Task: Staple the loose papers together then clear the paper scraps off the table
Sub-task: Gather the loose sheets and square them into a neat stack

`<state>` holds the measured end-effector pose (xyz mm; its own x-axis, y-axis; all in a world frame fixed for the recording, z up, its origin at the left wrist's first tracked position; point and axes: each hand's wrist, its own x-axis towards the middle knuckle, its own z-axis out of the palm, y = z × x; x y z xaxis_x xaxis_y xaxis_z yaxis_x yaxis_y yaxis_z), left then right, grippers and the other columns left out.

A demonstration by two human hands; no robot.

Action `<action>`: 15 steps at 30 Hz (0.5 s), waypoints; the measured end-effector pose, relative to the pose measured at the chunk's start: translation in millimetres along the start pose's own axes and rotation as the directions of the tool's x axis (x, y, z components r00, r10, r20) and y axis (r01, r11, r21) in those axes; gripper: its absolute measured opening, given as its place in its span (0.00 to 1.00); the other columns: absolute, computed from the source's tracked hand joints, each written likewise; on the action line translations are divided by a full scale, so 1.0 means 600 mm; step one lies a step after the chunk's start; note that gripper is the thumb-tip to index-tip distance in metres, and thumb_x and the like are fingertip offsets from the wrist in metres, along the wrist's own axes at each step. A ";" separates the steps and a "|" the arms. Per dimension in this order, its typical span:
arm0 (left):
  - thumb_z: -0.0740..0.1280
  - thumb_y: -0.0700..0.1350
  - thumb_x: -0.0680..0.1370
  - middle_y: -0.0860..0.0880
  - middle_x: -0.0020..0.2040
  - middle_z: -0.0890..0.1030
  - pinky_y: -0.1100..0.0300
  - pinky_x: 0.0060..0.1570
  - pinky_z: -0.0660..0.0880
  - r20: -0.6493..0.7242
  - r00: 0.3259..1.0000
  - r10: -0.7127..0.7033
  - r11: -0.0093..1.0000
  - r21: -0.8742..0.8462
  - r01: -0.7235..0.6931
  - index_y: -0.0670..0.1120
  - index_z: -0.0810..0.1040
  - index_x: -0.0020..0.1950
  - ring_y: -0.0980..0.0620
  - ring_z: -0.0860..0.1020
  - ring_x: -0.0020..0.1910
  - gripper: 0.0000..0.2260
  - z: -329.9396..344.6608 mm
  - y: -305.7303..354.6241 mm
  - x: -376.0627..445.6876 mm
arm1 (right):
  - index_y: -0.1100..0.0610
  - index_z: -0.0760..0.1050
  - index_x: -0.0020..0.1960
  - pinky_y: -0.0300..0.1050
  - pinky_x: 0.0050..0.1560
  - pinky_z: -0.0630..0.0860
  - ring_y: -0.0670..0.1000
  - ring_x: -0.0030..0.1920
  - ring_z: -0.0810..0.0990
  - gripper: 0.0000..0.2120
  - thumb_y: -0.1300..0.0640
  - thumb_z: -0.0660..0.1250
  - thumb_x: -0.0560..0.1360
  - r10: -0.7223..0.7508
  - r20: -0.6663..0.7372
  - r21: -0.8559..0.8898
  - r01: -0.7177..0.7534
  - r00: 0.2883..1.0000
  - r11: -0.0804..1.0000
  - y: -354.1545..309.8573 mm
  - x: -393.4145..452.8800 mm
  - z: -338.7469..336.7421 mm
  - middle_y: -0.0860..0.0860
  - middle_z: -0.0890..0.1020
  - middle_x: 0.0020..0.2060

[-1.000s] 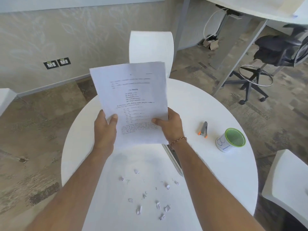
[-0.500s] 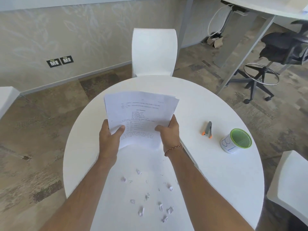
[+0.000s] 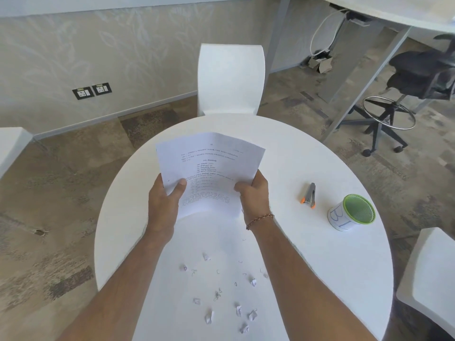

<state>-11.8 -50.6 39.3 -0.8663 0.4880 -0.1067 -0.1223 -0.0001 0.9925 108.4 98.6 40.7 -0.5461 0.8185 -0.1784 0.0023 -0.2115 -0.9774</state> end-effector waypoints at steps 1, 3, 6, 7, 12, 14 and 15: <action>0.69 0.41 0.80 0.54 0.60 0.84 0.47 0.66 0.75 0.010 1.000 -0.003 1.000 0.001 0.003 0.52 0.78 0.66 0.52 0.81 0.62 0.15 -0.001 -0.003 -0.001 | 0.62 0.74 0.49 0.51 0.43 0.66 0.53 0.42 0.69 0.16 0.70 0.59 0.63 0.011 0.002 0.001 -0.011 1.000 1.000 0.001 0.001 -0.001 0.54 0.74 0.40; 0.69 0.42 0.80 0.54 0.61 0.83 0.47 0.67 0.74 0.027 1.000 -0.015 1.000 0.005 0.015 0.52 0.77 0.67 0.53 0.80 0.62 0.16 -0.002 -0.008 -0.003 | 0.60 0.76 0.49 0.52 0.44 0.68 0.53 0.42 0.71 0.17 0.69 0.60 0.63 0.040 0.012 -0.013 -0.040 0.999 0.999 0.003 0.000 -0.004 0.55 0.75 0.41; 0.68 0.43 0.81 0.55 0.60 0.84 0.45 0.68 0.73 0.022 0.999 -0.039 0.999 0.016 0.038 0.52 0.78 0.66 0.54 0.80 0.62 0.13 -0.004 -0.014 -0.004 | 0.56 0.78 0.51 0.55 0.46 0.73 0.53 0.43 0.75 0.18 0.68 0.62 0.64 0.047 0.028 -0.046 -0.046 0.999 0.998 0.010 -0.003 -0.012 0.57 0.79 0.42; 0.67 0.43 0.81 0.55 0.60 0.84 0.44 0.68 0.73 0.021 0.999 -0.044 0.999 0.021 0.043 0.52 0.78 0.65 0.54 0.80 0.62 0.13 -0.004 -0.015 -0.004 | 0.54 0.78 0.52 0.57 0.49 0.75 0.55 0.44 0.78 0.18 0.67 0.63 0.65 0.044 0.038 -0.060 -0.041 0.998 0.997 0.011 -0.004 -0.014 0.57 0.81 0.44; 0.63 0.45 0.83 0.56 0.63 0.82 0.44 0.68 0.73 0.021 1.000 -0.016 0.998 0.054 0.015 0.54 0.77 0.68 0.53 0.79 0.64 0.14 -0.001 -0.009 0.000 | 0.52 0.78 0.54 0.63 0.58 0.78 0.58 0.53 0.82 0.11 0.60 0.66 0.73 -0.045 0.043 -0.227 0.054 0.998 0.972 0.007 -0.005 -0.028 0.55 0.84 0.50; 0.63 0.43 0.83 0.55 0.61 0.83 0.45 0.67 0.74 0.010 0.999 -0.032 0.998 0.047 0.031 0.52 0.78 0.67 0.53 0.80 0.62 0.14 0.000 -0.007 0.003 | 0.58 0.74 0.49 0.60 0.53 0.79 0.58 0.44 0.79 0.08 0.56 0.68 0.73 -0.080 0.030 -0.290 0.085 0.996 0.953 0.000 -0.003 -0.038 0.60 0.81 0.44; 0.63 0.42 0.83 0.55 0.60 0.84 0.45 0.65 0.75 0.012 0.999 -0.050 0.998 0.041 0.050 0.52 0.79 0.65 0.52 0.81 0.61 0.13 0.001 -0.004 0.003 | 0.59 0.72 0.47 0.54 0.47 0.76 0.55 0.39 0.75 0.09 0.55 0.69 0.73 -0.085 0.027 -0.304 0.089 0.996 0.948 -0.005 -0.002 -0.045 0.60 0.78 0.39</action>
<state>-12.8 -49.3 36.5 -0.8533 0.4977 -0.1556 -0.1450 0.0602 0.9876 131.3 112.7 41.0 -0.5669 0.8187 -0.0919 0.2084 0.0346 -0.9774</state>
